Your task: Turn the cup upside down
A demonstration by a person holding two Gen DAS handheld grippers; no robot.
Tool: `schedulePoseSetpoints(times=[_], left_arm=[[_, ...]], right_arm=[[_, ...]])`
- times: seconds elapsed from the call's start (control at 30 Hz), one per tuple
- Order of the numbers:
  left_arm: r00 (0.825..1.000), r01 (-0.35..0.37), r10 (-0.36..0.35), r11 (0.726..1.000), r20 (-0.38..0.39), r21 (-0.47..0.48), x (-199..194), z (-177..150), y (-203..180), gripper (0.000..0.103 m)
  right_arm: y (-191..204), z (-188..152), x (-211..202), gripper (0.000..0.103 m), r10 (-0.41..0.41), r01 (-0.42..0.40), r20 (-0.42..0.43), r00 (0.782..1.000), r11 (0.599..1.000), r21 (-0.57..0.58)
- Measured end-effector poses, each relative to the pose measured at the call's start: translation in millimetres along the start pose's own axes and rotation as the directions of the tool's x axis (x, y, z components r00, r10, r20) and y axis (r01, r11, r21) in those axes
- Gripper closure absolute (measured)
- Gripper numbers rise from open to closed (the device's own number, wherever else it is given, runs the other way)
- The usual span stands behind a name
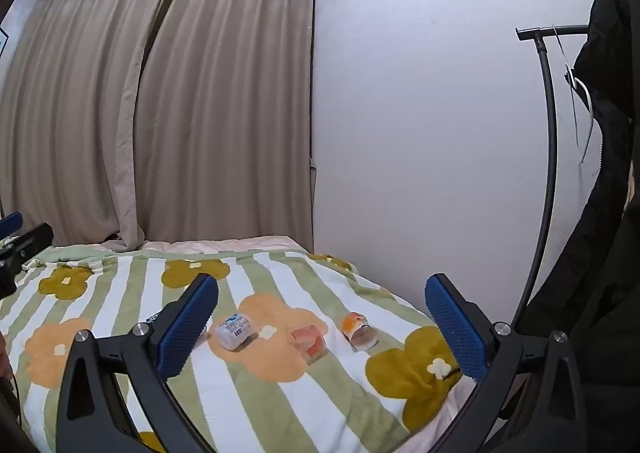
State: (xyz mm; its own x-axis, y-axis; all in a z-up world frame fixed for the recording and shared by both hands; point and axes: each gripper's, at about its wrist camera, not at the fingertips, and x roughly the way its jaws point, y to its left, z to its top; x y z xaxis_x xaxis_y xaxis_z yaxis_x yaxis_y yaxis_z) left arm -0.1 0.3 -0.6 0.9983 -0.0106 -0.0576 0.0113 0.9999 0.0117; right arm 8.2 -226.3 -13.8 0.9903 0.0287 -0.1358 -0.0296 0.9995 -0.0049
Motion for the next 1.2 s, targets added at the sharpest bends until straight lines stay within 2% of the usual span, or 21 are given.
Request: schedulePoseSetpoints(times=[0.3,0.43,1.2], left_arm=[[1.000,0.001,0.000,1.000,-0.009,0.022,-2,11,-8,0.000],[1.000,-0.012,0.012,0.999,0.004,0.038,-1,4,-7,0.000],[1.000,-0.013,0.013,0.999,0.012,0.038,-3,4,-7,0.000]], right_arm=[[3,-3,-3,0.000,-0.022,0.023,0.016,1.000,0.999,-0.029],[6,-1,-3,0.000,-0.041,0.042,0.017,0.999,0.998,-0.043],[0,-2,-3,0.000,-0.037,0.037,0.014,0.999,0.999,-0.022]])
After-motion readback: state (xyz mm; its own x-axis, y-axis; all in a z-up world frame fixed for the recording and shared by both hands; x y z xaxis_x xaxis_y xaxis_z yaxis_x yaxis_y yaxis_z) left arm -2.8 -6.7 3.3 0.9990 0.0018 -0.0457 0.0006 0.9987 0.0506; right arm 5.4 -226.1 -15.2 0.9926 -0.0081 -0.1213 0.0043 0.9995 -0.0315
